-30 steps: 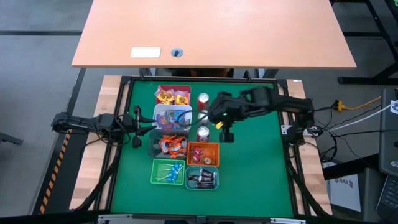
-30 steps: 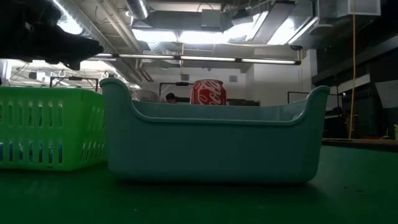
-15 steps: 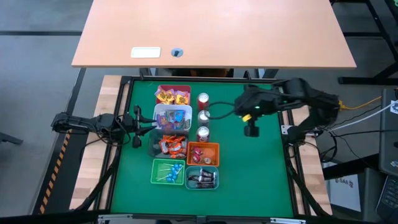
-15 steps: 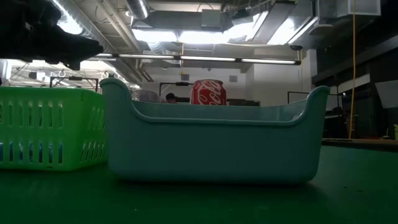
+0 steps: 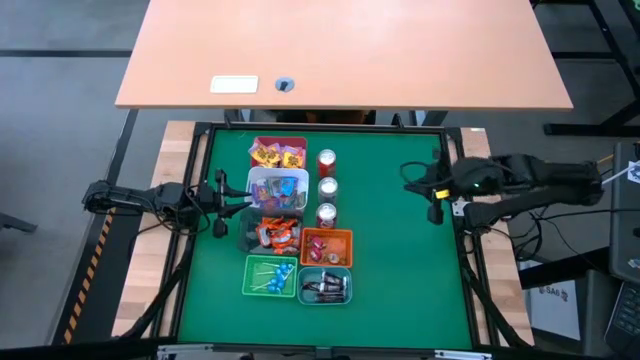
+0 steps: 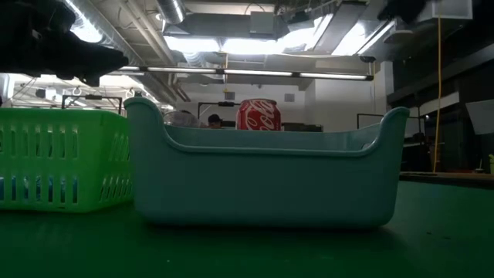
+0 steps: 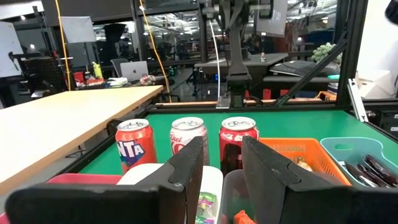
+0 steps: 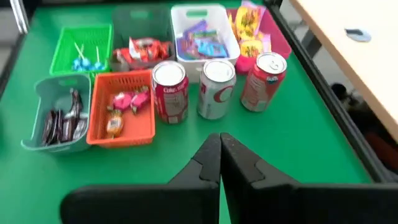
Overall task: Sort candy
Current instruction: Return to Home Position
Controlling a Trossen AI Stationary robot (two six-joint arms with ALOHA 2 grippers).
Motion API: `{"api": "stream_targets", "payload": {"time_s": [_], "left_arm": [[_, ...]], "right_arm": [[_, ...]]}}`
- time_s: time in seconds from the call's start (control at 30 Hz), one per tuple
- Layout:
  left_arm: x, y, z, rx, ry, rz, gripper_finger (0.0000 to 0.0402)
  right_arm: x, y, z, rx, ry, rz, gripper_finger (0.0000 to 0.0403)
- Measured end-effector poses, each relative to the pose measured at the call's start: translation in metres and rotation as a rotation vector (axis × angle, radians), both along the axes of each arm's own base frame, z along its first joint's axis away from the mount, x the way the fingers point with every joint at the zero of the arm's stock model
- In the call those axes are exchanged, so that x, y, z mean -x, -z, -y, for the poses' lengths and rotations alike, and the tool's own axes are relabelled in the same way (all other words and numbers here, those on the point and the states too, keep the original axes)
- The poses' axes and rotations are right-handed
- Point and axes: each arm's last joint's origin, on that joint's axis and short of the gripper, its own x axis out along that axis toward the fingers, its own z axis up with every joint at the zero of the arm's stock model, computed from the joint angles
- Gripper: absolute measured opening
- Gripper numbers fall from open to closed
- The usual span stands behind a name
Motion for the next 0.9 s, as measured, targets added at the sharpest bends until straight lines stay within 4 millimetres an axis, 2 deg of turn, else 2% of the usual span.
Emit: {"api": "stream_targets", "payload": {"time_s": [0.2,0.43,0.63,0.77,0.9], "left_arm": [[0.0,0.0,0.0,0.0,0.0,0.0,0.0101],[0.0,0.0,0.0,0.0,-0.001,-0.001,0.0101],[0.0,0.0,0.0,0.0,0.0,-0.001,0.0101],[0.0,0.0,0.0,0.0,-0.001,0.0,0.0101],[0.0,0.0,0.0,0.0,-0.001,0.0,0.0101]], "right_arm": [[0.036,0.058,0.005,-0.028,0.022,0.209,0.0005],[0.069,0.104,0.011,-0.033,0.086,0.371,0.0005],[0.083,0.124,0.014,0.023,0.12,0.474,0.0005],[0.089,0.122,0.014,0.009,0.123,0.554,0.0005],[0.084,0.132,0.014,0.006,0.123,0.566,0.0005]]}}
